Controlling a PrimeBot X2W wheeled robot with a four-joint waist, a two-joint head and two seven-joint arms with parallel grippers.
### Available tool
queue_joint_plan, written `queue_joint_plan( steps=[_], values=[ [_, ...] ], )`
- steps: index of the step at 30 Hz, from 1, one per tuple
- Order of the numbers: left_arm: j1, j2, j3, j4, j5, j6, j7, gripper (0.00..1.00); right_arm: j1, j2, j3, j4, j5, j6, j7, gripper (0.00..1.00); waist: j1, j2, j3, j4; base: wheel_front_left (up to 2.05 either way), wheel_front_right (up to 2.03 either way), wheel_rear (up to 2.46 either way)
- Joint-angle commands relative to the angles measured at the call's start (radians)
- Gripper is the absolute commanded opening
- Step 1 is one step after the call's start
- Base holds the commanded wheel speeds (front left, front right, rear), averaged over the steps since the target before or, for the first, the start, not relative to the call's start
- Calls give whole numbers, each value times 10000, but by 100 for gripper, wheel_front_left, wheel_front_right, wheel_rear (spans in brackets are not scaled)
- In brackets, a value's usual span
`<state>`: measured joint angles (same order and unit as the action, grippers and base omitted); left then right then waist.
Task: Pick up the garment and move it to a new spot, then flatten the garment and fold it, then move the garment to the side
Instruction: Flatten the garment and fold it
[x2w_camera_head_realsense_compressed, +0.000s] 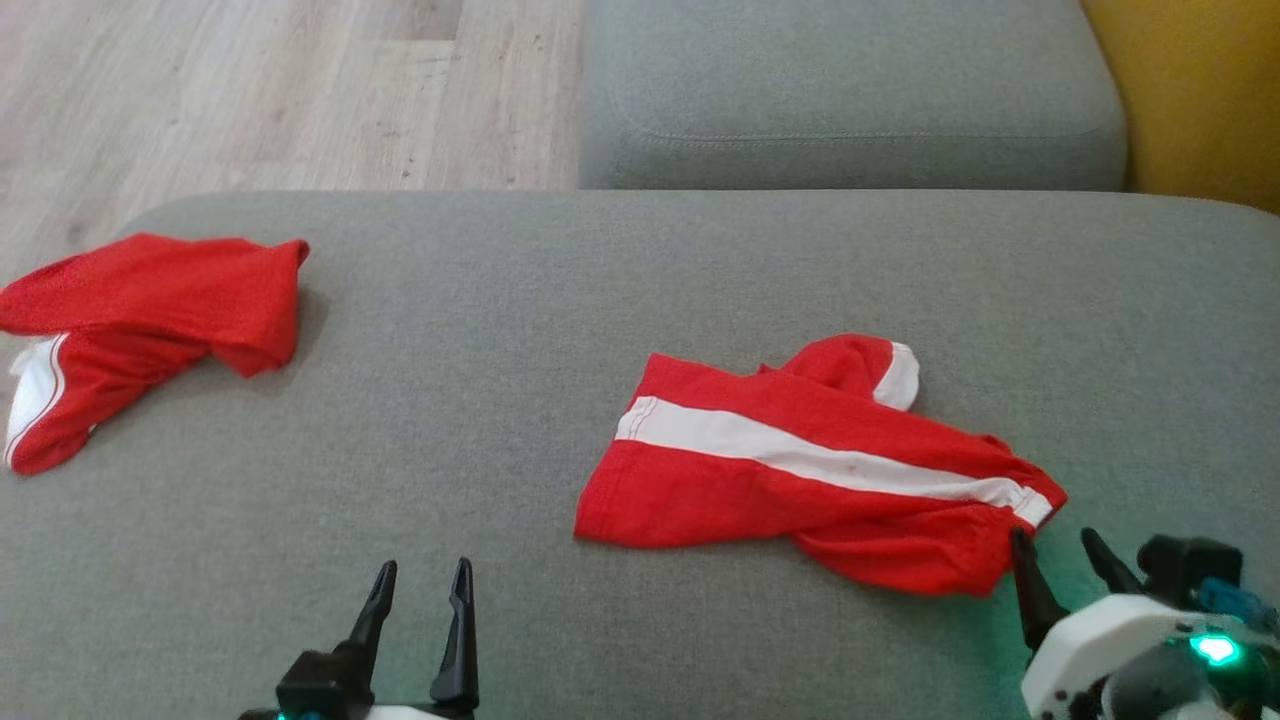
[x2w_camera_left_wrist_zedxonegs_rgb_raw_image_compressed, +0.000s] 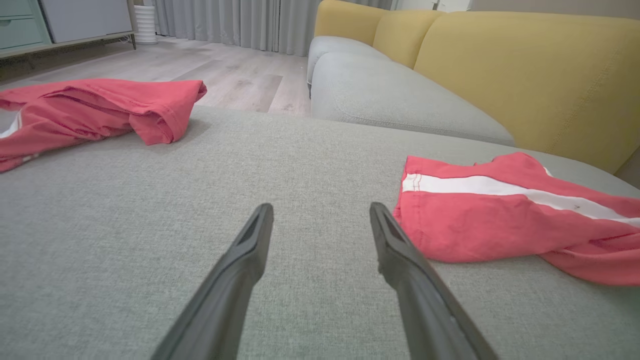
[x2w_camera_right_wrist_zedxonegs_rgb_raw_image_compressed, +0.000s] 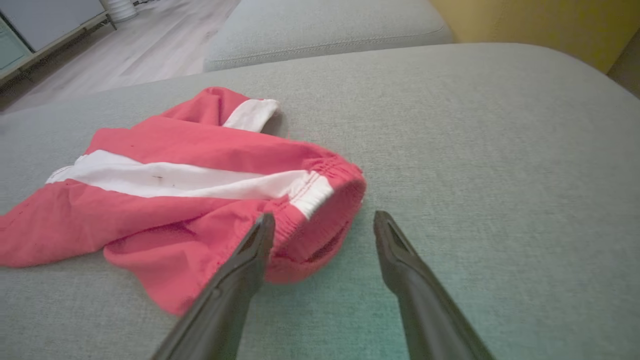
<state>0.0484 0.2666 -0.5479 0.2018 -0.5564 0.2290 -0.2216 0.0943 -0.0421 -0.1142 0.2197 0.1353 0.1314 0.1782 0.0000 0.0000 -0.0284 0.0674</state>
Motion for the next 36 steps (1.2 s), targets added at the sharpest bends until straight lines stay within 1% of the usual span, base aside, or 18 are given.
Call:
queue_joint_plan(
  steps=[1,8,14,15,16,18,20,21,24,27,32,36],
  values=[
    [-496,101,318,-248,-113,62,-61,100,-574,-82,250,-297,136,-7,59,100,0,0,44,59,0,0,0],
    [-549,129,320,-228,-141,67,-77,100,-955,-82,493,-58,644,-7,563,100,0,0,188,191,0,0,0],
    [-756,173,241,-260,-73,58,-17,100,-1575,-82,642,269,658,-7,729,100,0,0,430,147,0,0,0],
    [-817,174,210,-259,-52,39,4,100,-1677,-82,662,316,643,-7,731,90,0,0,478,134,0,0,0],
    [-883,176,172,-254,-30,14,32,100,-1784,-82,670,351,613,-7,711,75,0,0,526,118,0,0,0],
    [-1045,170,100,-241,12,-41,96,100,-1973,-82,671,423,549,-7,679,36,0,0,629,79,0,0,0],
    [-1296,176,1,-201,80,-131,208,100,-2121,-82,717,465,464,-7,664,7,0,0,736,41,0,0,0],
    [-1467,169,-55,-180,113,-189,290,100,-2186,-82,740,478,437,-7,649,0,0,0,786,23,0,0,0],
    [-2149,126,-274,-19,207,-412,740,100,-2342,-82,832,462,372,-7,606,0,0,0,959,-56,0,0,0],
    [-3000,-18,-621,399,237,-699,1633,100,-2415,-82,945,375,247,-7,574,0,0,0,1144,-175,0,0,0],
    [-4304,-553,-1131,1321,9,-1193,3234,100,-2550,-82,1159,209,75,-7,537,0,0,0,1487,-465,0,0,0],
    [-5119,-916,-1228,2130,-193,-1369,3988,100,-2719,-82,1405,84,76,-7,507,0,0,0,1799,-745,0,0,0]
  ],
)
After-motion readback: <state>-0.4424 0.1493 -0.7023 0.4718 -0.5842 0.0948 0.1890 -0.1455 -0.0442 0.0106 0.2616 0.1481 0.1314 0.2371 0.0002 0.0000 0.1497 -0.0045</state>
